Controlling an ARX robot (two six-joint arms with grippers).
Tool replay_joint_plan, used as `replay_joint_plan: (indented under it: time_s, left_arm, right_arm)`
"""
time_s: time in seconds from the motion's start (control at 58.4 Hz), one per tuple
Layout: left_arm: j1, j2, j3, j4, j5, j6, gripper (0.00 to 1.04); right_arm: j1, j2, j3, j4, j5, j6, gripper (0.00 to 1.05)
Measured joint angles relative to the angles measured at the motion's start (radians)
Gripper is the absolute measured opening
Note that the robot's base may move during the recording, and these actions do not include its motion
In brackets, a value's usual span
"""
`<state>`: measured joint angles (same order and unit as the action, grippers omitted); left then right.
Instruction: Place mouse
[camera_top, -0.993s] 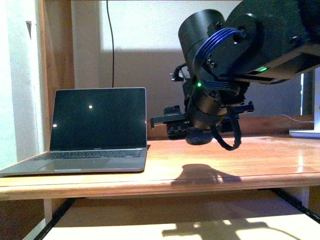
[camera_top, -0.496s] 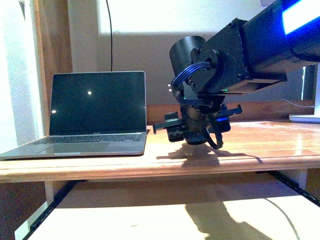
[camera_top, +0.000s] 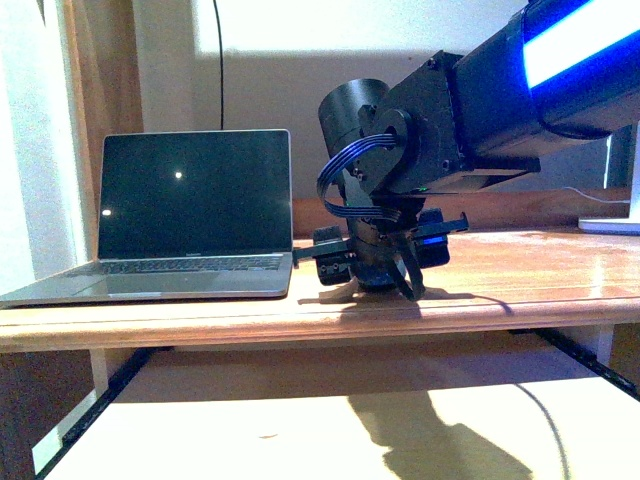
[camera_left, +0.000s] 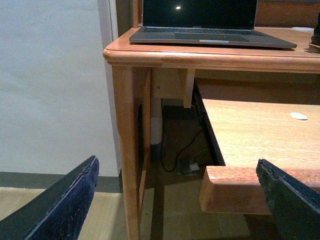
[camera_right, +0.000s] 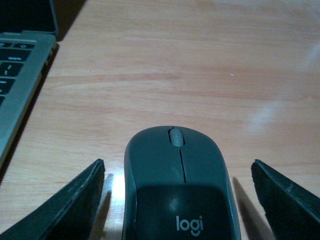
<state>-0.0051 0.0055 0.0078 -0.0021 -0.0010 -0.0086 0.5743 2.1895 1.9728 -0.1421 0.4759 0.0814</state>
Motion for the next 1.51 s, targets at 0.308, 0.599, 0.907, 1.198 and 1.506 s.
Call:
replay_joint_plan:
  time_s: [0.308, 0.599, 0.907, 1.198, 1.506]
  left_arm:
    - [0.0, 0.0, 0.0, 0.0, 0.0, 0.0, 0.97]
    - [0.0, 0.0, 0.0, 0.0, 0.0, 0.0, 0.97]
    - [0.0, 0.0, 0.0, 0.0, 0.0, 0.0, 0.97]
    - [0.0, 0.0, 0.0, 0.0, 0.0, 0.0, 0.97]
    - [0.0, 0.0, 0.0, 0.0, 0.001, 0.0, 0.97]
  right_arm:
    - [-0.102, -0.293, -0.351, 0.269, -0.264, 0.066, 0.97]
    - [-0.301, -0.725, -0.913, 0.516, -0.674, 0.084, 0.97]
    - [-0.602, -1.021, -1.401, 0.558, -1.274, -0.025, 0.97]
    - [-0.88, -1.056, -1.45, 0.032, -1.717, -0.456, 0.97]
    - [-0.927, -0.968, -1.41, -0.383, -1.693, -0.933, 0.97]
